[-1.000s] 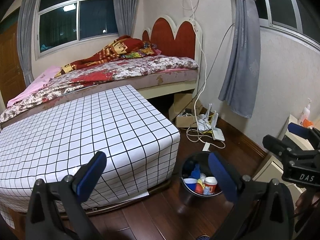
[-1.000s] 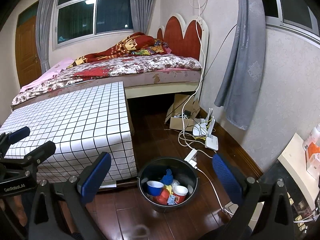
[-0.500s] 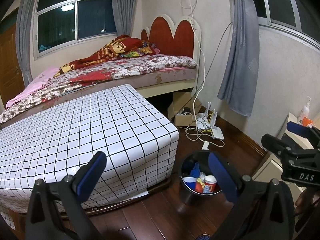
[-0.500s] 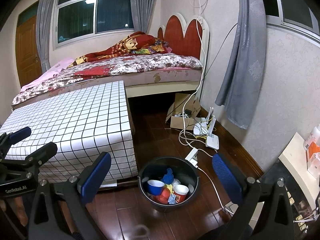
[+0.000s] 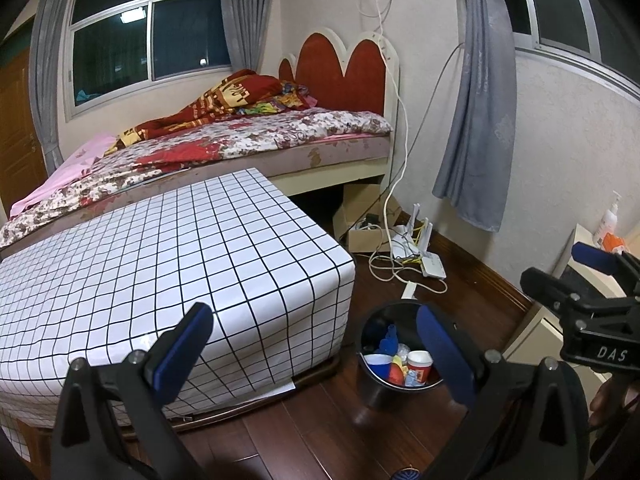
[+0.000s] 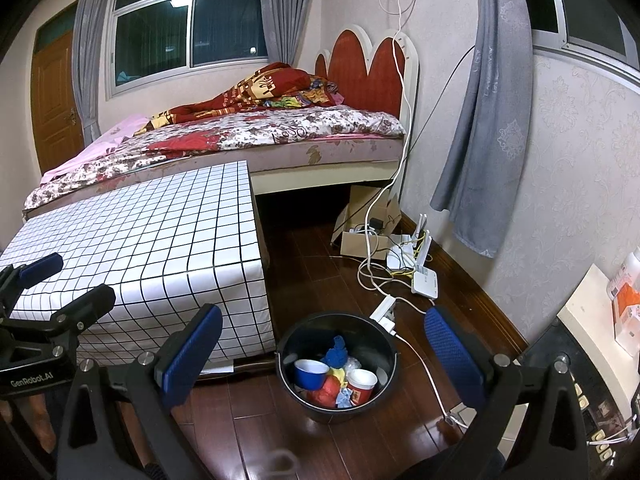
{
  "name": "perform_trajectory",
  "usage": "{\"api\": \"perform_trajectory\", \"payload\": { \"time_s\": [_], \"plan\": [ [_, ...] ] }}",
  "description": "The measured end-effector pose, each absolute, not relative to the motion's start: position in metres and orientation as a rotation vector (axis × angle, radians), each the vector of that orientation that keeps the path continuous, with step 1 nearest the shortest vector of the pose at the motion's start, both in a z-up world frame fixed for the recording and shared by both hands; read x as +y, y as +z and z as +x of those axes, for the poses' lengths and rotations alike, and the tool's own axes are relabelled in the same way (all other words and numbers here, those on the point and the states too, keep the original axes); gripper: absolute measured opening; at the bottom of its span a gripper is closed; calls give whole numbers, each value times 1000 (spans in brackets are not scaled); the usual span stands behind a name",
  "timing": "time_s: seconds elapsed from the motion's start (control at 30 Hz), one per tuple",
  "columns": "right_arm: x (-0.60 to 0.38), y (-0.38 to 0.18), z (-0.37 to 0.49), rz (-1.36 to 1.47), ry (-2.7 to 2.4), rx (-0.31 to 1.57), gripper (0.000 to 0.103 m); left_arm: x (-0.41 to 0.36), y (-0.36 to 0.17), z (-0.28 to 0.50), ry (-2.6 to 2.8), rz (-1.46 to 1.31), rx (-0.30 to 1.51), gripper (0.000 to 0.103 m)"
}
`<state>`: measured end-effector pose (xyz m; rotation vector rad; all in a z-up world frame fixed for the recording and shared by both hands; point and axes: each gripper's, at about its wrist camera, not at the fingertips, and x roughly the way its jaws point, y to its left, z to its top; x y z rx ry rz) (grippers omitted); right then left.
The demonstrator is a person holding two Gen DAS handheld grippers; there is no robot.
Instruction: Collect trash
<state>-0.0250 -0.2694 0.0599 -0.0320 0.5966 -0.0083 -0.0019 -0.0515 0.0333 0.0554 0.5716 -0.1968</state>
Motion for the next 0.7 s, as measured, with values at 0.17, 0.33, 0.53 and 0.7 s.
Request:
{"api": "perform_trajectory", "payload": {
  "time_s": [0.17,0.33,0.53,0.7],
  "plan": [
    [-269,59,-24,-32,-9,599,102,-50,34,0,-209,60,573,102],
    [-270,59,-24,-32,-9,599,102,-51,35,1,-213,63,571,102],
    [-270,57,-24,-32,-7,602,102,-50,35,-1,-221,79,551,102],
    [-270,56,-23,-31,-6,601,102,-49,35,2,-246,72,554,102]
  ]
}}
